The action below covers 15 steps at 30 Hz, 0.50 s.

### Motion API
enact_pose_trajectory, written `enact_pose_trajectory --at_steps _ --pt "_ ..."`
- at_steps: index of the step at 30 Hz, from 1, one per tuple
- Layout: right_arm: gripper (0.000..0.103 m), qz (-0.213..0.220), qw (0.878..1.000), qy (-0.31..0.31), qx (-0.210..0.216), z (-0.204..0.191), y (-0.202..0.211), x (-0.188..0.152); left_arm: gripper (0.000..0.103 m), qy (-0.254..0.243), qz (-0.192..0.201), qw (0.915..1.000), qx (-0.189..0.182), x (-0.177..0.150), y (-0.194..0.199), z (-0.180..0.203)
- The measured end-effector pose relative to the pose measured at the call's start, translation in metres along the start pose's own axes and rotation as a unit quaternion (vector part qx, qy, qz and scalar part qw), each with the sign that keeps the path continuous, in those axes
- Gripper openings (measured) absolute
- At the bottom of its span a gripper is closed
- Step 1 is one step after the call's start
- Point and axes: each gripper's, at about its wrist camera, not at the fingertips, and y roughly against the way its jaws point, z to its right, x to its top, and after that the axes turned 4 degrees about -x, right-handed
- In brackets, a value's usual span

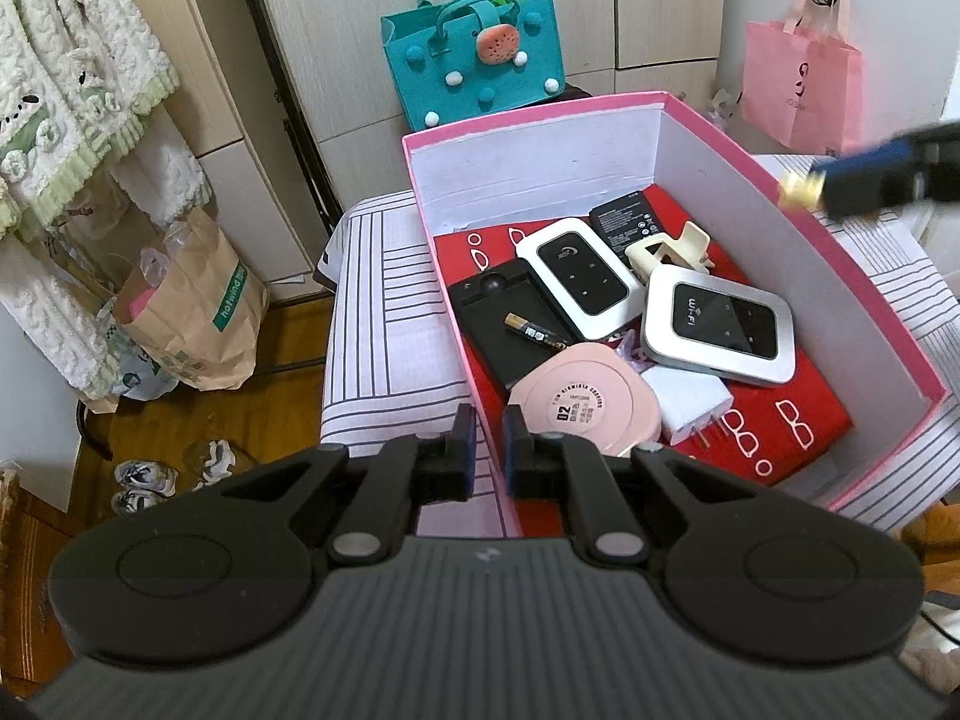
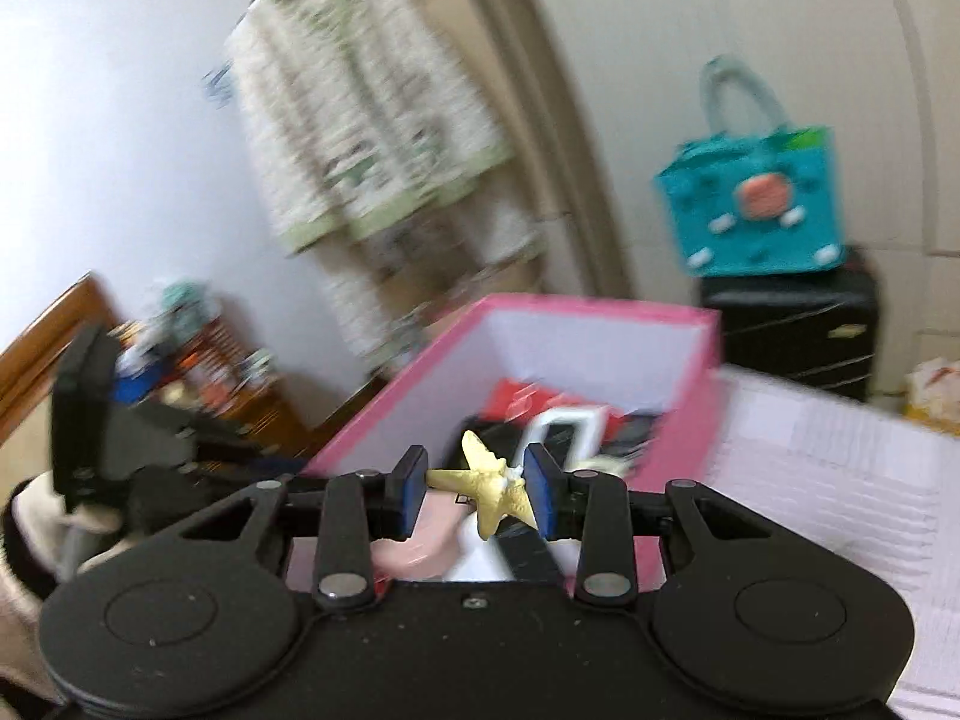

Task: Organize rigid objects
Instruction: 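Drop the yellow starfish into the box and open the right tool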

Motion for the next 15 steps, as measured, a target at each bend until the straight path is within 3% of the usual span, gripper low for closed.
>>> enact_pose_trajectory --at_steps 9,11,15 --pt "0.04 -0.11 0.992 0.047 0.034 -0.044 -0.068 -0.014 0.007 0.004 0.002 1.0 0.0 0.0 0.003 0.0" --pt "0.041 -0.12 0.991 0.036 0.041 -0.043 -0.072 -0.018 0.007 0.004 0.001 1.0 -0.001 0.0 0.003 0.0" --pt "0.043 -0.099 0.994 0.002 0.056 -0.029 -0.06 -0.015 0.008 0.004 0.001 1.0 -0.003 0.0 0.004 0.0"
